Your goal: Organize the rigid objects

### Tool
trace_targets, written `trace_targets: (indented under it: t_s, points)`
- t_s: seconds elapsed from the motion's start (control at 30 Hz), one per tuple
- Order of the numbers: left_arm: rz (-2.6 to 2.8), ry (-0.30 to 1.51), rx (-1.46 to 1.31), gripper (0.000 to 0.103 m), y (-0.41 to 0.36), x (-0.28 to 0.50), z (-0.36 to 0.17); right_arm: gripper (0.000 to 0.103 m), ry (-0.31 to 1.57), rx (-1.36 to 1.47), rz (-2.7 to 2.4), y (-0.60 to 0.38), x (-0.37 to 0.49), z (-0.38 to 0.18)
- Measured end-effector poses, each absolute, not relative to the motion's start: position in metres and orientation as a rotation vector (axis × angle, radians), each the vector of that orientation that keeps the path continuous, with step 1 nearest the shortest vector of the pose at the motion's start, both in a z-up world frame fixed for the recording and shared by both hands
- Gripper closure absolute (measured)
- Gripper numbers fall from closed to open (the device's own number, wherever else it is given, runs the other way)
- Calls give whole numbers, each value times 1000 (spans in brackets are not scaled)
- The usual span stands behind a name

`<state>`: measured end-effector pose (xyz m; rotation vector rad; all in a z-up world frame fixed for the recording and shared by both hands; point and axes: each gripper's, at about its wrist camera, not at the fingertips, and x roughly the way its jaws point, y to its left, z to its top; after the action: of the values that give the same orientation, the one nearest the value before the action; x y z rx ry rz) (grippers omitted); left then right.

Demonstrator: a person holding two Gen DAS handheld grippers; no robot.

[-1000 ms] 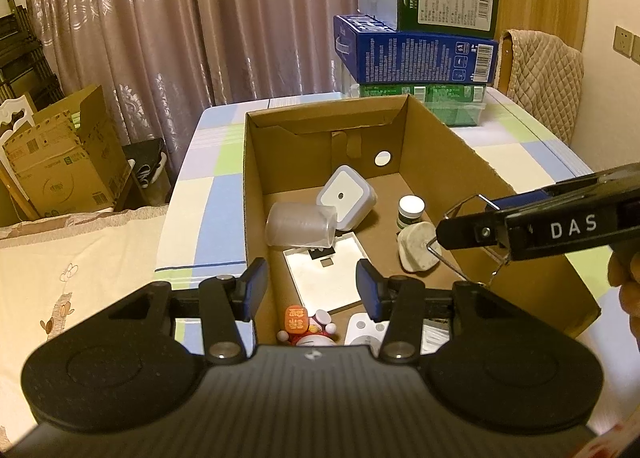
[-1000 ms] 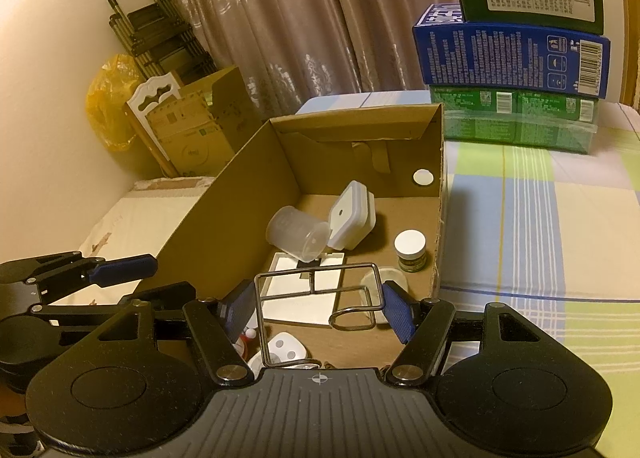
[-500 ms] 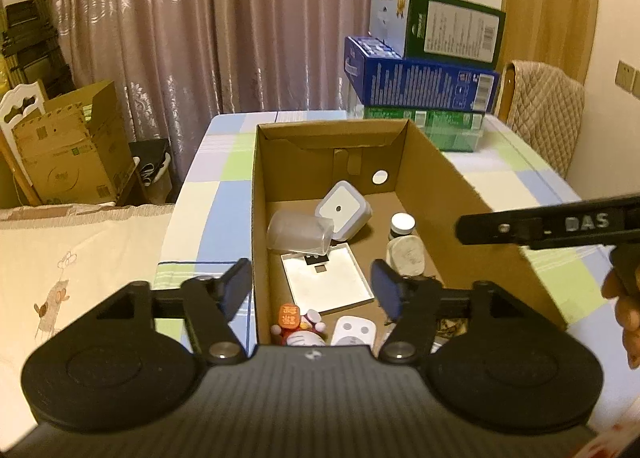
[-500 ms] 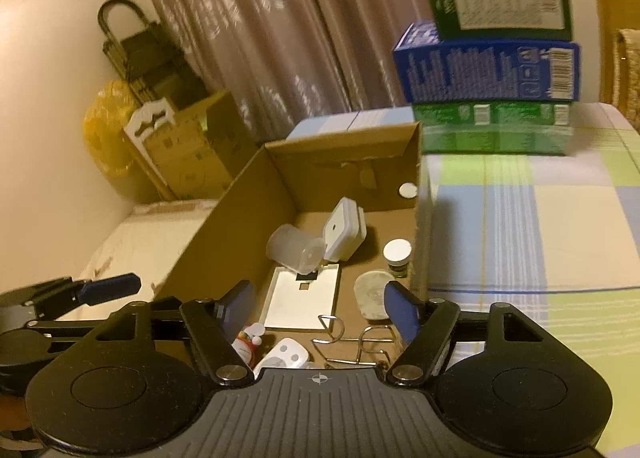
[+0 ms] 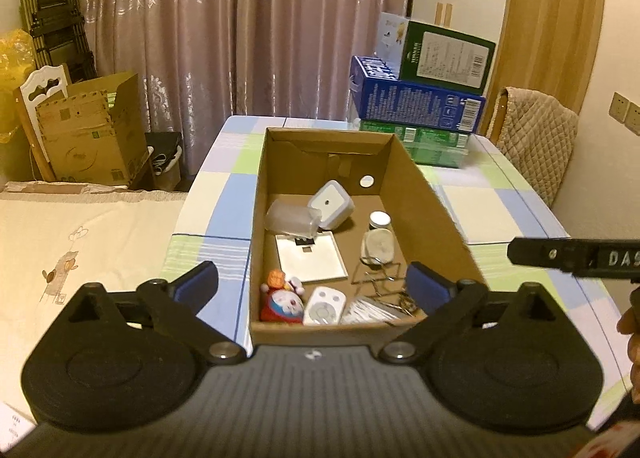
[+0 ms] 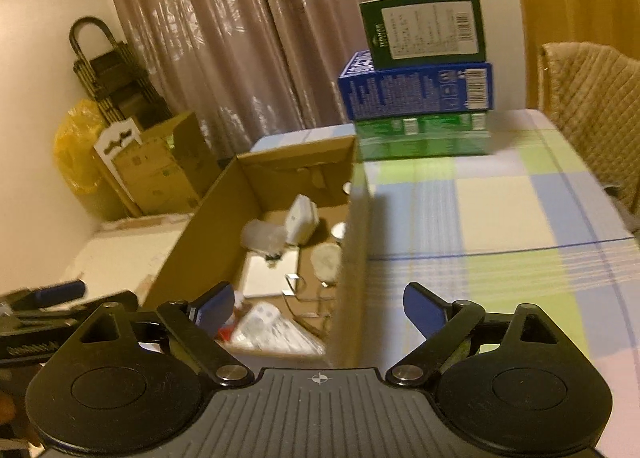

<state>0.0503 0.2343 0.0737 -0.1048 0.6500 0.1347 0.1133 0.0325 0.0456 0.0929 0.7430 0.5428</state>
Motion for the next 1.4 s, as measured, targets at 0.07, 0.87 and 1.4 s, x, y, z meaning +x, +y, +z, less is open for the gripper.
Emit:
trace_targets:
  t_s: [0.07, 0.87, 1.4]
  points:
    - [147, 650, -110, 1, 226, 39, 77, 14, 741, 67, 533, 27, 102, 47]
    - [180, 730, -150, 1, 162, -30, 79, 14, 771, -18, 485, -20, 18, 51]
    - [169, 739, -120, 1, 155, -39, 76, 14, 789, -38, 486, -22, 8, 49]
